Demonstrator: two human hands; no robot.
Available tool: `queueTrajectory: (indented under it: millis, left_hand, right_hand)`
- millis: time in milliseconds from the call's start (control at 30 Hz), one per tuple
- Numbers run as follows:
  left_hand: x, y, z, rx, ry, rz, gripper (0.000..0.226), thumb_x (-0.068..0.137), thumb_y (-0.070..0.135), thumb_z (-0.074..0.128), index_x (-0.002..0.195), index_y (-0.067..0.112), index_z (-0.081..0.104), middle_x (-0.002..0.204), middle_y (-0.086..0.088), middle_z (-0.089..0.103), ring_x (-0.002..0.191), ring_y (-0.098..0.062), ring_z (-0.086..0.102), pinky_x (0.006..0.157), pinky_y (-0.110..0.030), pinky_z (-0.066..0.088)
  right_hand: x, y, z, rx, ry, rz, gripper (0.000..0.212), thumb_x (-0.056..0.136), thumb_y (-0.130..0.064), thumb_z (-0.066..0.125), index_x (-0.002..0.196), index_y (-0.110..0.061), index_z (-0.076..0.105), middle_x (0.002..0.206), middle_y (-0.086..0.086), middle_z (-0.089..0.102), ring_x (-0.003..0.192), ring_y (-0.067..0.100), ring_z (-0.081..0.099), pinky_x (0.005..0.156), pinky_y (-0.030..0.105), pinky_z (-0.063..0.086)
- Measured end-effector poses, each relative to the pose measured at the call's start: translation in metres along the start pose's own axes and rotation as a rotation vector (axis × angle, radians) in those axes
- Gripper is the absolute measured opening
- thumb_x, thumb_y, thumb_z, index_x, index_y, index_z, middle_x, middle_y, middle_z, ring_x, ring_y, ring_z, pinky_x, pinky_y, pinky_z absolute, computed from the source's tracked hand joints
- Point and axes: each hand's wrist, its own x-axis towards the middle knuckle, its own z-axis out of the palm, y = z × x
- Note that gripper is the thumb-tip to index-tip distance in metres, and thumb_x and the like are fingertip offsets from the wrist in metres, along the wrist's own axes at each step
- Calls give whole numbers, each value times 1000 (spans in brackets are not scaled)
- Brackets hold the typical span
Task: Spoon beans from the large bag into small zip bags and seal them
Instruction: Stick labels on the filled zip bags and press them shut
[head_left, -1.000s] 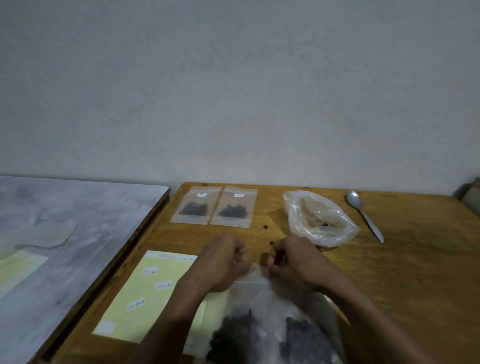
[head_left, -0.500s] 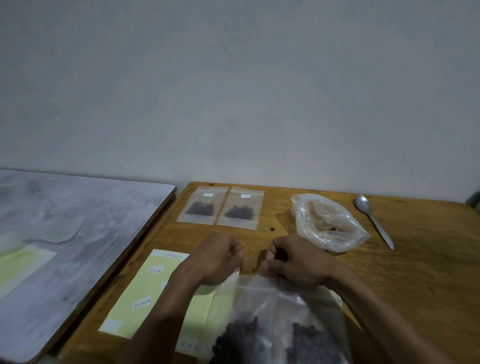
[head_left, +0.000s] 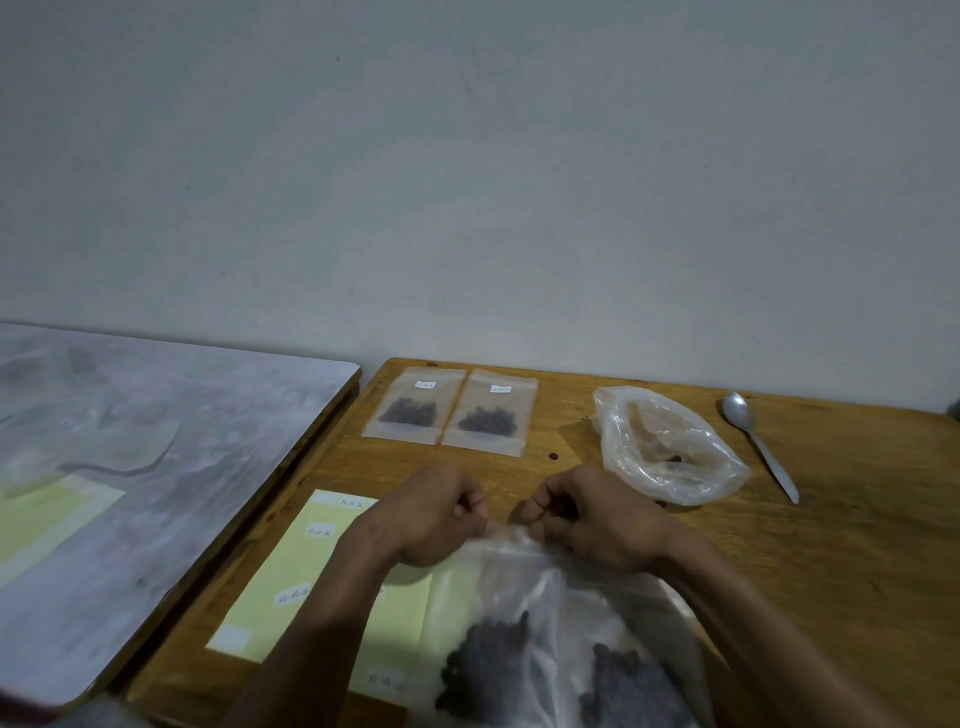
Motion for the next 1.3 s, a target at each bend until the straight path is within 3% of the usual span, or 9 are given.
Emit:
queueTrajectory:
  millis: [200,400,500,633,800,900,1033,1133,1300]
  left_hand:
    - [-11,17,-36,-323,201,115,11,93,22,69,85,14,69,77,-1,65,68,-9,55,63,-25,45]
    - [-16,18,-56,-718,395,152,32,78,18,84,106,16,68,93,-13,73,82,-21,70,78,-36,59]
    - [-20,13,-60,-768,479,210,25,76,20,80,96,6,75,93,-15,76,85,-24,74,77,-34,61]
    - [-28,6,-62,-848,660,202,24,73,24,78,89,6,77,80,-9,76,74,-17,72,67,-28,60]
    - [-42,-25,-65,-980,674,65,34,77,26,78,98,0,77,95,-19,78,91,-40,74,78,-48,61]
    - [-55,-47,-70,-1029,850,-1,26,86,19,75,101,-2,75,95,-19,77,92,-37,75,83,-47,61]
    - [-68,-81,-84,-1066,1088,-164,20,90,23,74,100,7,76,95,-11,79,93,-28,76,88,-51,60]
    - [-72,-95,-89,-1045,1136,-223,11,90,26,73,90,15,75,92,-8,79,92,-25,76,92,-52,58]
    - [-72,-101,-85,-1042,1113,-246,12,91,30,71,87,19,74,92,-5,79,94,-25,75,92,-55,57]
  right_hand:
    - [1,-31,-31,151,142,-79,7,85,-30,77,86,-23,74,88,-5,75,79,6,68,70,21,56]
    - [12,-64,-43,362,373,-238,8,84,-13,78,88,-11,72,74,4,74,69,15,69,64,27,56]
    - [19,-78,-46,360,440,-314,17,81,-19,81,95,-17,72,82,2,74,79,16,71,71,30,59]
    - [32,-88,-35,502,464,-269,25,78,-17,83,101,-17,72,84,3,75,81,15,72,70,30,61]
    - [55,-107,-12,715,391,-259,34,76,-12,84,106,-10,67,80,10,77,78,17,75,71,29,60]
    - [73,-112,18,601,395,-213,45,78,-28,85,116,-21,62,98,2,73,90,16,71,76,32,61]
    - [83,-101,67,156,290,-208,6,93,-24,64,89,-21,68,82,-11,68,75,4,65,69,33,57]
    - [86,-95,98,-179,-29,-129,18,87,-36,72,102,-26,72,99,-9,69,91,12,64,83,38,56]
    - [91,-104,120,-246,-133,-108,25,86,-39,73,110,-33,67,109,-5,61,110,20,55,97,44,46]
